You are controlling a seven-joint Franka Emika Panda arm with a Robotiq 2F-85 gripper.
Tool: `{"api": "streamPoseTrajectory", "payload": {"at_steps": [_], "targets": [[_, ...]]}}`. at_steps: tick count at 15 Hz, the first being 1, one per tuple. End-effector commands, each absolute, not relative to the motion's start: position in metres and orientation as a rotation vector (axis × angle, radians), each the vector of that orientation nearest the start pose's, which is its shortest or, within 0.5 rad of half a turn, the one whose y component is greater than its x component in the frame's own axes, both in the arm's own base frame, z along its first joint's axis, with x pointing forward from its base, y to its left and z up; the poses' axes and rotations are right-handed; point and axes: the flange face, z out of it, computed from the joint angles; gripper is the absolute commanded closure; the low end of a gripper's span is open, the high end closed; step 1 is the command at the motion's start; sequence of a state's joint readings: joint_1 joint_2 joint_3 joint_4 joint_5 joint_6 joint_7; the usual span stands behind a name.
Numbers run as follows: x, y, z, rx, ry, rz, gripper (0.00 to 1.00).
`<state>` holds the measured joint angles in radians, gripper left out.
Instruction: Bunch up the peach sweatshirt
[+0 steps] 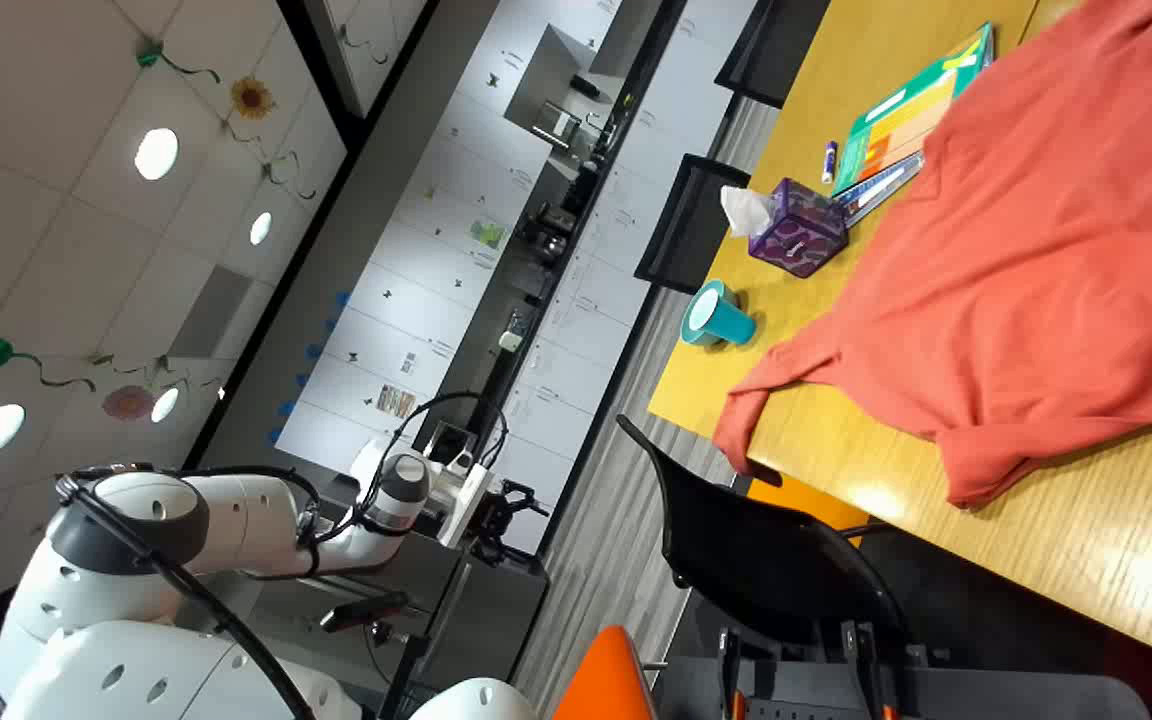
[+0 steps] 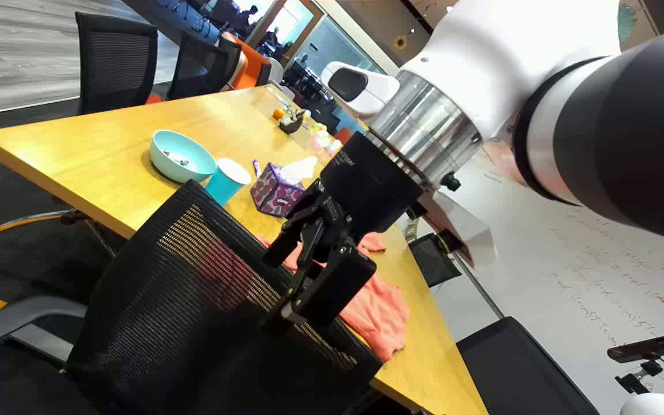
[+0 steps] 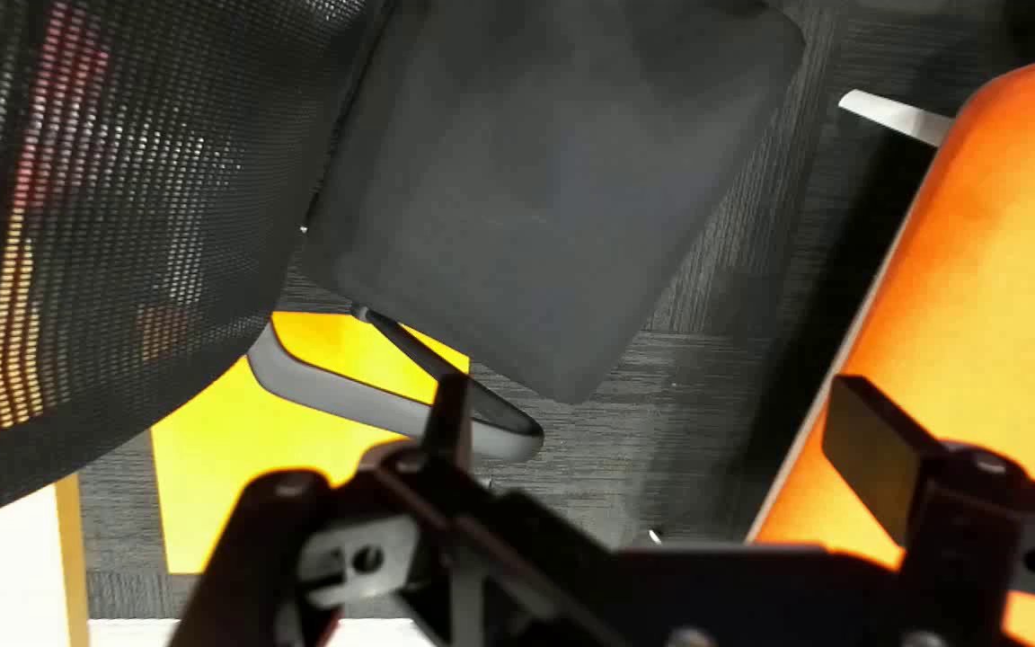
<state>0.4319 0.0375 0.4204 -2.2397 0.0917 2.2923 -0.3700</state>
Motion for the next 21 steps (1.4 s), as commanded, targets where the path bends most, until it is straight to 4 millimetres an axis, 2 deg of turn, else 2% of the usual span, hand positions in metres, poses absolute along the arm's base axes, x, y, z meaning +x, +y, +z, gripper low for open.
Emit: {"api": "streamPoseTrajectory", "payload": {"at_steps": [1,10,12,14,17,21], "targets": [[0.348,0.400,0.356,-2.554,-1.677,0.006,0.00],[0.348,0.400,0.356,-2.554,-1.677,0.006,0.00],[0.358,0.391,0.360,-2.644,-1.608,-0.065,0.00],[0.375,0.369,0.361,-2.746,-1.462,-0.160,0.00],[0.403,0.324,0.354,-2.851,-1.237,-0.230,0.00],[0.425,0.266,0.344,-2.977,-0.939,-0.293,0.00]]}}
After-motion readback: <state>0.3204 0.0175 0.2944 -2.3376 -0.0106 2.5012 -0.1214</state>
